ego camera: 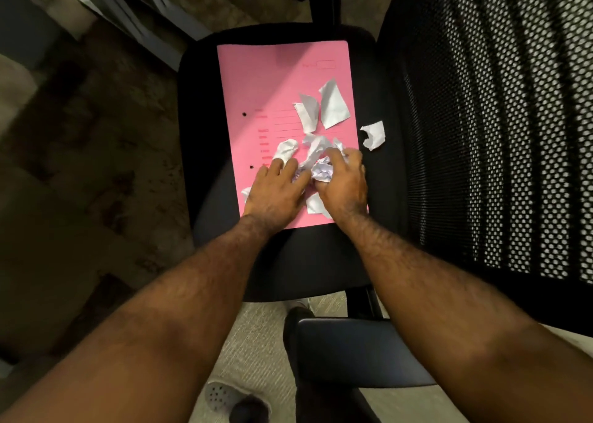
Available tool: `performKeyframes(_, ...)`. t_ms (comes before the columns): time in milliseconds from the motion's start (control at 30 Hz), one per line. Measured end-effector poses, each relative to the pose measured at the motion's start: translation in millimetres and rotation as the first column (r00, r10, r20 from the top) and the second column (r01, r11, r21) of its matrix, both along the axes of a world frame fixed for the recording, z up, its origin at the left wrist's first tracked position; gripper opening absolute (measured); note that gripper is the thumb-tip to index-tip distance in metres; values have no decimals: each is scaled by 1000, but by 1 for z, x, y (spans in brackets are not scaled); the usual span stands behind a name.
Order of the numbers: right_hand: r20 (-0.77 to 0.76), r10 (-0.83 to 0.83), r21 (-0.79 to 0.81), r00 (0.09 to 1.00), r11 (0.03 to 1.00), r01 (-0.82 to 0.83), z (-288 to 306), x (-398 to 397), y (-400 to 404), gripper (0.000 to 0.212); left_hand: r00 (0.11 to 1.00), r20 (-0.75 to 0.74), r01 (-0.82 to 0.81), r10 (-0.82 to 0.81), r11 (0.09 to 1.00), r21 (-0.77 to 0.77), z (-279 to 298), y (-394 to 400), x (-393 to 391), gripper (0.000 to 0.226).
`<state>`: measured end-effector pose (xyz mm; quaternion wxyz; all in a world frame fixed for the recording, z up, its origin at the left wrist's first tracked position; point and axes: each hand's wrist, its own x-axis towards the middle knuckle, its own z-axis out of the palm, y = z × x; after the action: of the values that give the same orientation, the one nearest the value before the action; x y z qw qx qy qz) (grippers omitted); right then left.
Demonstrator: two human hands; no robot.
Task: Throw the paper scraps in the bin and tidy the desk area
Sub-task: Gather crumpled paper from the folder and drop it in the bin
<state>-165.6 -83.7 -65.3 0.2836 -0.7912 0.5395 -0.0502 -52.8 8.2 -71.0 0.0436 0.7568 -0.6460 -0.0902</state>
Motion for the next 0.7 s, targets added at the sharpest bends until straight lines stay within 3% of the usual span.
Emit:
performKeyframes(167, 118, -22, 48, 993, 999, 16, -1, 1, -2, 35, 998, -30, 57, -55, 997, 57, -1, -10, 7, 39)
performKeyframes(267, 153, -57, 52, 987, 997, 49, 6, -1, -4, 35, 991, -130, 47, -34, 994, 97, 4, -14, 15, 36)
performKeyframes(467, 227, -222, 91, 948, 974, 206, 32, 7, -12, 32, 885, -350, -318, 308, 948, 31, 31, -16, 16, 21)
performKeyframes(700, 293, -259, 141, 920, 964, 226, 70, 29, -8, 34, 708, -549, -591, 444, 799, -116, 78, 3, 16, 12)
